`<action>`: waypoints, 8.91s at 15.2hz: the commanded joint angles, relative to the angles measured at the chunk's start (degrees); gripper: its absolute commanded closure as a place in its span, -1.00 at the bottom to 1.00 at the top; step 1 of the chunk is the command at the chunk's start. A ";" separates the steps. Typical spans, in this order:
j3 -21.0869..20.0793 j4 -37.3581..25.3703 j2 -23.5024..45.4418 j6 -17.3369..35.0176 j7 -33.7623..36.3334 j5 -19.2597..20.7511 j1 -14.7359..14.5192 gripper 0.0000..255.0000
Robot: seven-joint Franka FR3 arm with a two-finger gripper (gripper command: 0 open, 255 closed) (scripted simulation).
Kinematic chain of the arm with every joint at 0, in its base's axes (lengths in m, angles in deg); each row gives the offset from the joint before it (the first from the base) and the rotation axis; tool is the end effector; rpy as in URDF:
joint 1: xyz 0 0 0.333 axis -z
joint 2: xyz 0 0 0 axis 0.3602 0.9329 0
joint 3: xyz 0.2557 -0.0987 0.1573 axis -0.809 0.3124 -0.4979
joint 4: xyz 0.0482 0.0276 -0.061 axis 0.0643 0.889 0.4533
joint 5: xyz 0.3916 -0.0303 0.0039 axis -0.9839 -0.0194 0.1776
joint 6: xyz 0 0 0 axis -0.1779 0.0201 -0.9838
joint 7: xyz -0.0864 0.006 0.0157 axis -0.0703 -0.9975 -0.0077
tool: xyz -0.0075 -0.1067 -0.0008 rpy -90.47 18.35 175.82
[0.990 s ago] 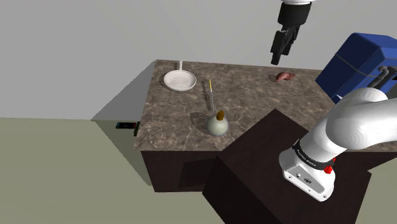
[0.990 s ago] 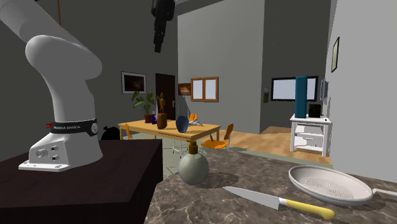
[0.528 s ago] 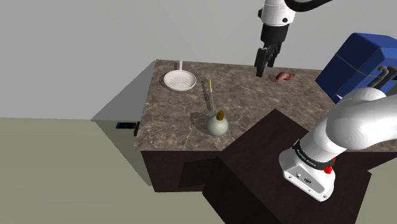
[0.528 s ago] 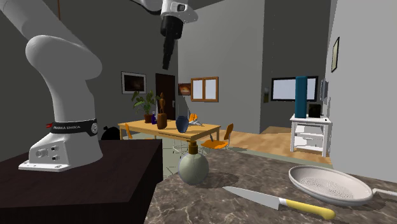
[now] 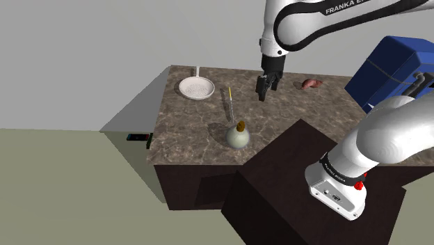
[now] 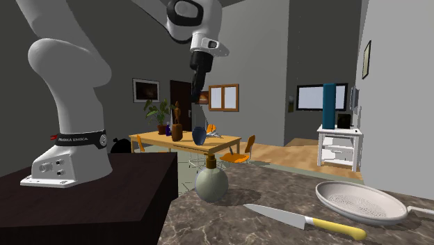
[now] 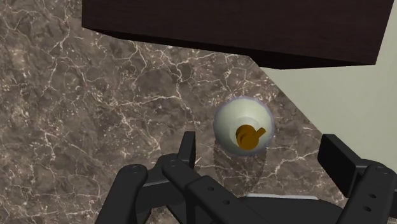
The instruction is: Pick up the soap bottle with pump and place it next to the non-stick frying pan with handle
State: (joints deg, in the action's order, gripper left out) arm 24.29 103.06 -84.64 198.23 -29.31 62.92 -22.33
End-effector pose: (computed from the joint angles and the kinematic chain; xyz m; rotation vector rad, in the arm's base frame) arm 0.3712 0.0547 0.3857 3.0726 0.2064 -0.2907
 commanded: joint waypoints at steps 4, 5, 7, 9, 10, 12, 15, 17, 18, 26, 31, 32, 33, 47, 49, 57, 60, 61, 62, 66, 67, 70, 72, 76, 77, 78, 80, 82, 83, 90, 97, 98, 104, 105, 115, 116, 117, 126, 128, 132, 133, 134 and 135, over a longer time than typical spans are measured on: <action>-1.22 -0.12 10.94 10.55 2.02 0.74 0.24 -1.00; -1.45 -0.47 13.29 12.48 2.52 1.03 0.29 -1.00; -1.85 -1.41 18.12 16.18 3.61 1.77 0.38 -1.00; -2.10 -2.70 23.06 19.63 4.83 2.75 0.41 -1.00; -2.17 -3.48 25.55 21.24 5.47 3.32 0.39 -1.00; -2.15 -5.27 30.56 24.24 6.82 4.60 0.24 -1.00; -1.80 -7.99 36.91 27.56 8.53 6.30 -0.22 -1.00; -1.56 -7.67 38.21 29.16 8.87 6.78 -0.32 -1.00; -1.44 -7.53 38.88 29.96 9.05 7.04 -0.37 -1.00; -0.80 -7.07 42.08 33.57 9.91 8.27 -0.67 -1.00; -0.80 -7.07 42.08 33.56 9.90 8.26 -0.67 1.00; -0.80 -7.07 42.08 33.56 9.90 8.26 -0.67 1.00; -0.80 -7.07 42.08 33.56 9.90 8.26 -0.67 1.00; -1.77 -6.42 36.23 28.47 8.42 6.28 -0.09 1.00; -1.98 -6.36 34.63 26.96 8.01 5.74 0.01 1.00; -2.47 -6.69 28.56 20.69 6.55 3.83 0.20 1.00; -2.55 -7.04 26.46 18.28 6.08 3.24 0.21 1.00; -2.56 -7.19 25.78 17.47 5.94 3.06 0.22 1.00; -2.58 -7.35 25.12 16.66 5.79 2.89 0.21 1.00; -2.59 -8.12 22.58 13.40 5.28 2.27 0.19 1.00; -2.58 -8.35 21.98 12.58 5.16 2.14 0.19 1.00; -2.55 -9.11 20.25 10.12 4.84 1.77 0.16 1.00; -2.52 -9.68 19.17 8.49 4.64 1.55 0.15 1.00; -2.44 -10.97 17.16 5.21 4.29 1.19 0.12 1.00; -2.42 -11.33 16.69 4.40 4.21 1.11 0.11 1.00; -2.40 -11.69 16.24 3.58 4.13 1.04 0.10 1.00; -2.35 -12.47 15.37 1.96 3.99 0.91 0.09 1.00; -2.29 -13.29 14.56 0.33 3.85 0.79 0.08 1.00; -2.27 -13.72 14.18 -0.47 3.79 0.74 0.08 1.00; -2.15 -24.71 22.25 -3.49 4.08 2.23 0.61 1.00; -1.79 -44.84 37.83 -8.26 4.62 4.79 0.57 1.00; -1.71 -48.11 40.15 -9.25 4.64 5.11 0.46 1.00; -1.08 -70.12 54.70 -16.81 4.40 6.81 -0.70 1.00; -1.05 -69.56 54.84 -16.11 4.44 6.83 -0.69 1.00; -0.85 -64.99 56.88 -9.54 4.84 7.18 -0.63 1.00; -0.83 -64.63 57.14 -8.91 4.88 7.23 -0.63 1.00; -0.81 -64.29 57.42 -8.29 4.92 7.27 -0.63 1.00; -0.55 -61.88 60.36 -2.98 5.32 7.74 -0.71 1.00; -0.48 -61.48 61.10 -1.85 5.41 7.85 -0.73 1.00; -0.33 -60.95 62.74 0.31 5.59 8.09 -0.81 1.00; -0.29 -60.85 63.17 0.84 5.63 8.15 -0.83 1.00; -0.25 -60.76 63.61 1.36 5.68 8.21 -0.85 1.00; -0.21 -60.68 64.05 1.88 5.72 8.27 -0.87 1.00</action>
State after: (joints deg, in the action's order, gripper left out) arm 24.04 42.43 -21.11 199.59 -23.61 71.13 -23.19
